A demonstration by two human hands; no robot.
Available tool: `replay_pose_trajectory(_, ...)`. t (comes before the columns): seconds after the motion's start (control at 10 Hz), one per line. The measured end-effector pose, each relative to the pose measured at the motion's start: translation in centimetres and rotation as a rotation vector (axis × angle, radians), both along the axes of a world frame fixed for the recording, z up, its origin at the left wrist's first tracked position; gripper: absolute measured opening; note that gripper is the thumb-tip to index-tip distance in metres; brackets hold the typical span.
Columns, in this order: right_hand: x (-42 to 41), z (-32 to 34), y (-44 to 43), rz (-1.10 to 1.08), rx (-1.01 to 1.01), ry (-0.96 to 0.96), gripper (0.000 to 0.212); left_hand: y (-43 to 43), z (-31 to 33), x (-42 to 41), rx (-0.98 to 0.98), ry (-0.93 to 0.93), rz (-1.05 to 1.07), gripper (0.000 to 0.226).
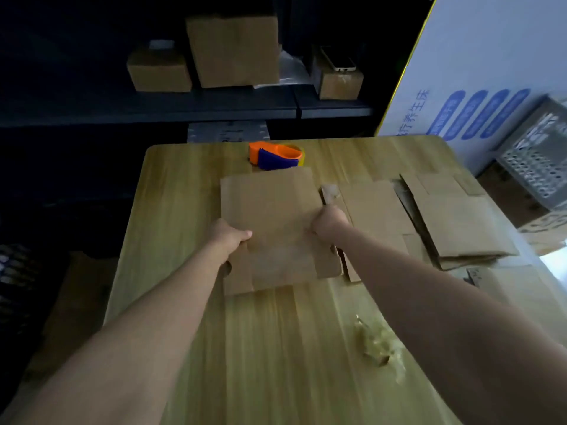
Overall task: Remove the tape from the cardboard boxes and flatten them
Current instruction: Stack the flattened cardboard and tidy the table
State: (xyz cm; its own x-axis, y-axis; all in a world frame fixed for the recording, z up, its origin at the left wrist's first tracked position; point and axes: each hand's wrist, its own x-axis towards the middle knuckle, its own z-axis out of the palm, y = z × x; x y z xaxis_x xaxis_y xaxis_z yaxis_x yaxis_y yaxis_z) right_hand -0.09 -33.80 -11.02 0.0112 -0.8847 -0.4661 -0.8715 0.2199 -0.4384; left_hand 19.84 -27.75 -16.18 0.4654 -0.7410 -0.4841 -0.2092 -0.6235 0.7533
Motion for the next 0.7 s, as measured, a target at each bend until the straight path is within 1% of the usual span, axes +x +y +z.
replay_pose_trajectory(0.1,-0.5,-3.3,-1.9,0.102,0.069,0.063,0.034,-1.3,-1.9,-0.1,0.097,-0.071,-0.025,0.051)
replay_pose_trajectory(0.2,-0.4,-4.7,-2.8,0.125,0.054,0.116,0.033,-2.0,-2.6,-0.6,0.260,-0.212,-0.019,0.056)
replay_pose_trajectory(0.3,-0.3,-5.9,-3.4,0.148,0.054,0.148,0.043,-2.7,-2.9,-1.1,0.381,-0.309,-0.055,0.063)
replay_pose_trajectory(0.4,-0.2,-6.7,-4.0,0.139,0.065,0.132,0.059,-3.1,-3.3,-1.2,0.391,-0.320,-0.036,0.075)
replay_pose_trajectory(0.5,-0.2,-6.8,-4.3,0.091,0.112,0.095,0.062,-3.1,-3.8,-0.9,0.365,-0.275,0.054,0.081)
replay_pose_trajectory(0.6,-0.1,-6.5,-4.2,0.012,0.149,0.046,0.061,-3.0,-3.9,0.1,0.267,-0.121,0.129,0.072)
replay_pose_trajectory(0.7,0.1,-6.2,-3.9,0.037,0.140,-0.043,0.055,-2.5,-3.9,1.0,0.133,-0.012,0.222,0.082)
